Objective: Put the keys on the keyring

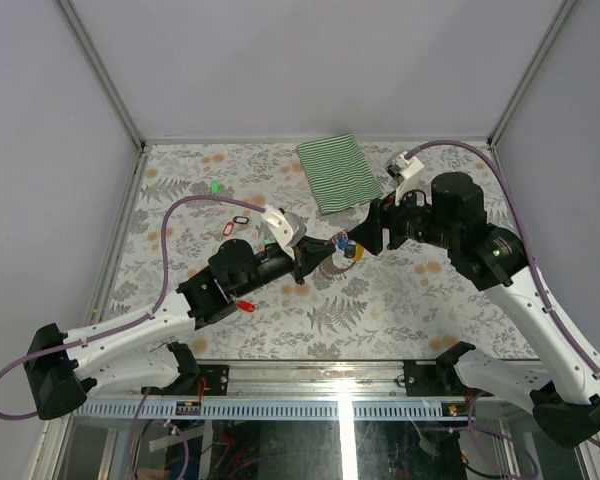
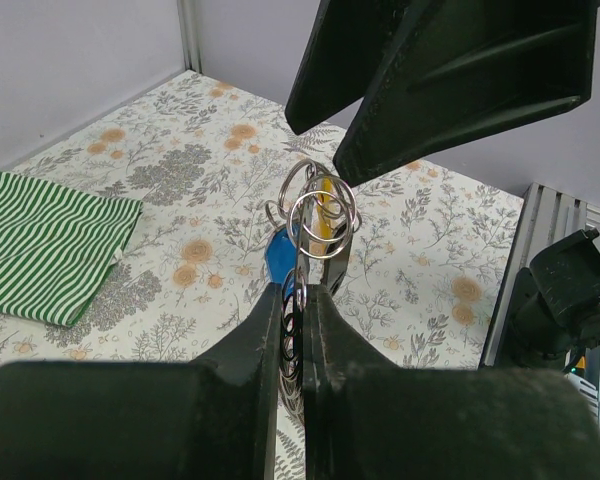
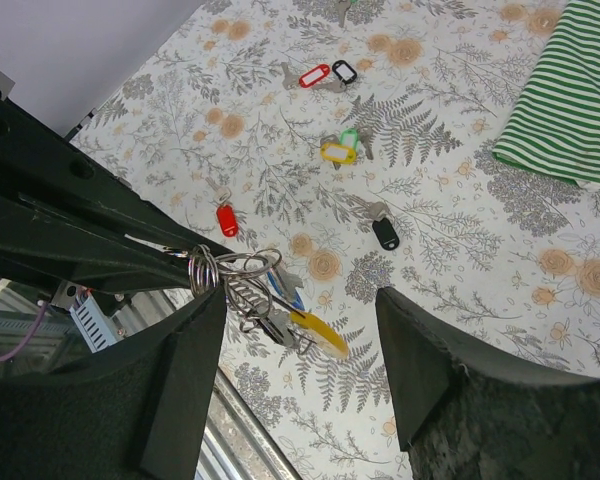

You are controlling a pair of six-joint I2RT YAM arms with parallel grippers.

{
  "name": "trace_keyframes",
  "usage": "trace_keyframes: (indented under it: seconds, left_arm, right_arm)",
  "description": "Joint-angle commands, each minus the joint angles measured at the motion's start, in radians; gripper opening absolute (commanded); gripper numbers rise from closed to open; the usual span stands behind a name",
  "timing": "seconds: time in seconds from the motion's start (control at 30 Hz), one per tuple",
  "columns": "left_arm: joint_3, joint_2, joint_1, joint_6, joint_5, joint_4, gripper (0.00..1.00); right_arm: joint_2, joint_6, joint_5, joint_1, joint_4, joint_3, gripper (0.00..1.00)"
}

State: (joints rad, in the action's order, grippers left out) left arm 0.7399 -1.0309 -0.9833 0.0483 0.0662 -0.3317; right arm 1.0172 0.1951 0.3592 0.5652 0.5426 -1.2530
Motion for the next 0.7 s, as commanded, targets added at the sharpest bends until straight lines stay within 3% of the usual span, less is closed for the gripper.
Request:
trace_keyframes:
  seconds: [0.0,0.67]
  left_arm:
    - [0.002,0.019,-0.006,-0.001,-0.009,-0.12,0.0]
    - [0.016,-0.007,-0.006,0.006,-0.002,-0.115,0.0]
  right_arm:
    - [0.009,0.01,0.019,0.007,-0.059,-0.022,0.68]
    - [0.037,0.017,0.098,0.007,-0.091,-0.023,0.73]
